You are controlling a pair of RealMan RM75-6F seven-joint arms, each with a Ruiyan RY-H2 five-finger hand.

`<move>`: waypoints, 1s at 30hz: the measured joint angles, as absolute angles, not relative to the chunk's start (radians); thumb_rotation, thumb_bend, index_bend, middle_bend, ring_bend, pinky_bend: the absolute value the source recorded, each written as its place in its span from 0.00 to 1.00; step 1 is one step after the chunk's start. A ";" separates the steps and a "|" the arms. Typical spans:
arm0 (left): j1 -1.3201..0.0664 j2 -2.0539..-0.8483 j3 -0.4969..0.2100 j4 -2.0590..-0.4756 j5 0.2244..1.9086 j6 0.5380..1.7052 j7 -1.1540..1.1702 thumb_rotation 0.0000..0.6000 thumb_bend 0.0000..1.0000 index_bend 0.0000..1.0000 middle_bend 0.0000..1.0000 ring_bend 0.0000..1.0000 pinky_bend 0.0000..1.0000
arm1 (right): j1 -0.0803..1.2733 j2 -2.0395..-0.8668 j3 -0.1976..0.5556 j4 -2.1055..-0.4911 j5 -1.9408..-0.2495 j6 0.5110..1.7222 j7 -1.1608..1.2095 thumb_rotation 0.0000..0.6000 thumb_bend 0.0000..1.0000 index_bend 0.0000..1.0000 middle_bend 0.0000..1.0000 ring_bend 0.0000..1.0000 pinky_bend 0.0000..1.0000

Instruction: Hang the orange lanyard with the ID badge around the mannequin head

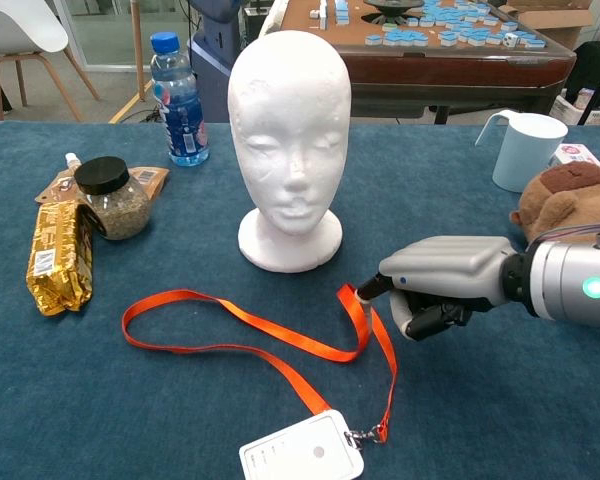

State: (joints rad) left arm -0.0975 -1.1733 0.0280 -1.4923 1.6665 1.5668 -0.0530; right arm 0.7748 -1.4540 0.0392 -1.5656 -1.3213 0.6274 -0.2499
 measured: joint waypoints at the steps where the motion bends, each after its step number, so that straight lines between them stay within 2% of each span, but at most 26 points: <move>1: -0.097 -1.174 0.028 -1.491 1.667 1.568 -0.054 1.00 0.33 0.39 0.67 0.70 0.72 | 0.776 -1.455 0.035 -1.563 -1.316 0.626 -0.251 0.65 1.00 0.36 1.00 1.00 1.00; 9: -0.093 -1.181 0.029 -1.475 1.667 1.573 -0.072 1.00 0.33 0.39 0.67 0.70 0.73 | 0.754 -1.415 0.000 -1.584 -1.288 0.650 -0.252 0.65 1.00 0.36 1.00 1.00 1.00; 18: -0.110 -1.192 0.030 -1.466 1.683 1.557 -0.079 1.00 0.33 0.39 0.67 0.70 0.73 | 0.670 -1.297 -0.080 -1.667 -1.272 0.734 -0.265 0.64 1.00 0.36 1.00 1.00 1.00; 21: -0.115 -1.190 0.030 -1.469 1.683 1.548 -0.074 1.00 0.33 0.39 0.67 0.70 0.73 | 0.641 -1.261 -0.102 -1.696 -1.282 0.774 -0.268 0.63 0.98 0.32 1.00 1.00 1.00; 23: -0.121 -1.186 0.028 -1.474 1.681 1.539 -0.075 1.00 0.33 0.39 0.67 0.70 0.73 | 0.621 -1.249 -0.108 -1.711 -1.298 0.812 -0.265 0.57 0.81 0.25 1.00 1.00 1.00; 26: -0.134 -1.176 0.025 -1.485 1.673 1.515 -0.088 1.00 0.33 0.38 0.67 0.70 0.73 | 0.592 -1.238 -0.109 -1.732 -1.333 0.878 -0.258 0.48 0.40 0.13 1.00 1.00 1.00; 28: -0.148 -1.166 0.020 -1.497 1.667 1.493 -0.095 1.00 0.33 0.37 0.67 0.70 0.73 | 0.573 -1.233 -0.106 -1.750 -1.361 0.928 -0.254 0.48 0.27 0.09 1.00 1.00 1.00; 30: -0.169 -1.156 0.014 -1.512 1.661 1.463 -0.100 1.00 0.33 0.36 0.67 0.70 0.73 | 0.559 -1.230 -0.100 -1.767 -1.389 0.968 -0.253 0.48 0.22 0.08 1.00 1.00 1.00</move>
State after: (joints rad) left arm -0.1688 -1.1560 0.0138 -1.5121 1.6614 1.4633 -0.0996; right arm 0.5591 -1.2304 -0.0999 -1.7673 -1.3892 0.9685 -0.2526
